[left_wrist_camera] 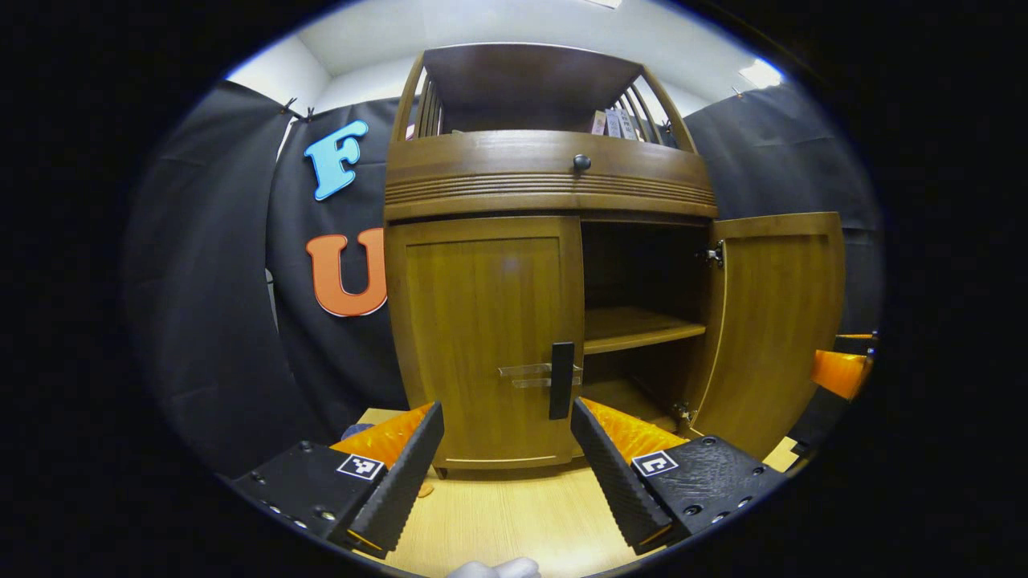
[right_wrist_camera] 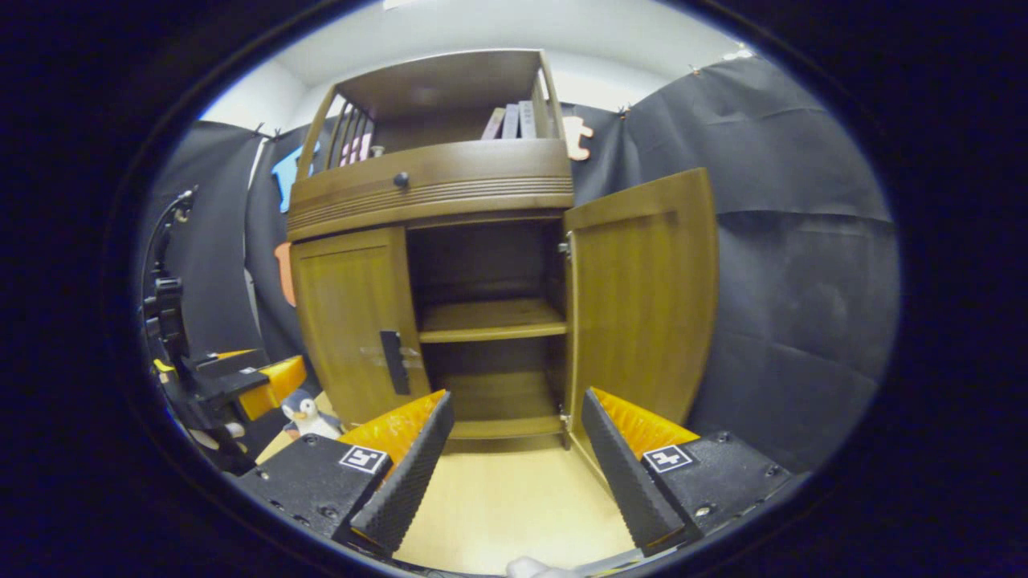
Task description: Open the right door of the double-door shoe cabinet with the right hand, and open the left door with the left hand.
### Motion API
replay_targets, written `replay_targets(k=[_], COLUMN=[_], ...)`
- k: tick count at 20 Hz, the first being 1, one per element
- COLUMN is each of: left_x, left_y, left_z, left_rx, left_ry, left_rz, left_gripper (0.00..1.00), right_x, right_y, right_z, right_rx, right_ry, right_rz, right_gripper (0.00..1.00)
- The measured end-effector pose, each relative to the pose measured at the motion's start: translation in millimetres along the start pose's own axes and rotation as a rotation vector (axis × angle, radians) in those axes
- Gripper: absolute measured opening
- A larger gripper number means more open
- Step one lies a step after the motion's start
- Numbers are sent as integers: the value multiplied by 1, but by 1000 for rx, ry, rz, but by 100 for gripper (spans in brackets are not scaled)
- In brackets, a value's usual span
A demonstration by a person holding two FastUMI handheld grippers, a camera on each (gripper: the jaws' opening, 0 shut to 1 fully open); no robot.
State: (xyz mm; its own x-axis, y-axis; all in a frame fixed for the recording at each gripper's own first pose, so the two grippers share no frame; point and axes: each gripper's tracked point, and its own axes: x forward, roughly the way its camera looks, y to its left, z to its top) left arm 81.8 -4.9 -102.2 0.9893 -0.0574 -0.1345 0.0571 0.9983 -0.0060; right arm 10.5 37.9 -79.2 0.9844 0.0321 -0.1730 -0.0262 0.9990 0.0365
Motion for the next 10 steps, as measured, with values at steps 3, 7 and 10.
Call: replay_targets(k=[3,7,10], left_x=[27,75,114], left_y=[-8,-24,-37], left_z=[-9,-22,-31], left_rx=[-14,-51,-68], left_ry=[-3,-11,-10], left_rz=[-22,-42,-56], left_gripper=[96,96,96], right_x=[10,17,16], right_y=[4,-1,-6], right_z=[-2,1,4], right_rx=[-16,-23,-64], right_ry=[36,59,69], right_rz=[5,-22,-46], right_gripper=[100,100,100])
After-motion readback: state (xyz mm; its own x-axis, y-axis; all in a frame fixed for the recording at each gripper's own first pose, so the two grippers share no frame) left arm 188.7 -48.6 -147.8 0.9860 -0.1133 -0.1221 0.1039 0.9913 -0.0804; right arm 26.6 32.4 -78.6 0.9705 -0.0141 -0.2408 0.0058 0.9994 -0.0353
